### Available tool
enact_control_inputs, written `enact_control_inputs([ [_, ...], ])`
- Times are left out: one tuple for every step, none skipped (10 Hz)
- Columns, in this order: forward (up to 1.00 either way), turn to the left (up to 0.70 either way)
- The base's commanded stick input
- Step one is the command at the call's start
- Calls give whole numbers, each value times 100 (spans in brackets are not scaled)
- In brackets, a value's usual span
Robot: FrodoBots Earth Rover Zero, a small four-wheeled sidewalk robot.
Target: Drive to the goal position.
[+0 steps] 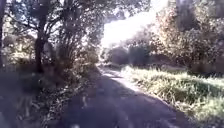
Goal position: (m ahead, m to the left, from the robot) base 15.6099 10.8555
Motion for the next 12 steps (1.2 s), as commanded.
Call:
enact_control_inputs([
  [70,0],
  [70,0],
  [70,0],
  [70,0],
  [70,0],
  [70,0],
  [70,0],
  [70,0],
  [70,0],
  [70,0],
  [70,0],
  [70,0],
])
